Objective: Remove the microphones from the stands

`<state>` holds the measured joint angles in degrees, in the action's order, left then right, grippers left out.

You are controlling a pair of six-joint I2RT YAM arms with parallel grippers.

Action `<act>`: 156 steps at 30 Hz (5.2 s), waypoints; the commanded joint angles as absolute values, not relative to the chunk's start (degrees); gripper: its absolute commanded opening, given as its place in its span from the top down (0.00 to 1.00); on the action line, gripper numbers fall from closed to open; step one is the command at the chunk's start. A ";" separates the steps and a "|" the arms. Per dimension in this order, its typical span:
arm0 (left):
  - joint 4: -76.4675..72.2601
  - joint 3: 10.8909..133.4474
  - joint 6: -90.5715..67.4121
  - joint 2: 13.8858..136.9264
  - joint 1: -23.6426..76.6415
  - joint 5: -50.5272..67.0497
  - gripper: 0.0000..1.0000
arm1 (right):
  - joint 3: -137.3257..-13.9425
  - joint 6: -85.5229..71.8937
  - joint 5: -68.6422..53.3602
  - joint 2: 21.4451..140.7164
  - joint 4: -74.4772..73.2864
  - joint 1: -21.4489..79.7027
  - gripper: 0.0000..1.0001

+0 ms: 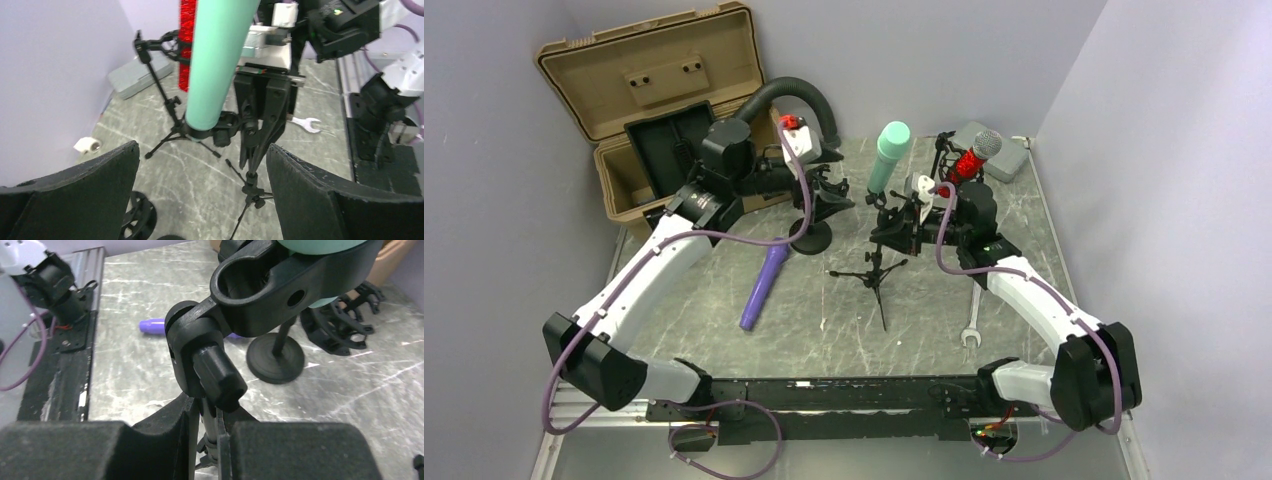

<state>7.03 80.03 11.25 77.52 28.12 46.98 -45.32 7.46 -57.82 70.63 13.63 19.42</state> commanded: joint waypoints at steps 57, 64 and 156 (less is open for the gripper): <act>11.48 101.31 8.29 84.29 41.66 59.59 1.00 | -41.55 16.32 -57.33 67.50 1.80 21.66 1.00; 18.03 104.12 16.06 84.38 42.79 54.20 1.00 | -41.58 16.42 -56.92 67.62 1.69 21.63 1.00; 48.76 60.19 6.77 98.19 5.62 21.01 0.65 | -42.79 17.95 -56.16 65.43 -1.49 19.44 1.00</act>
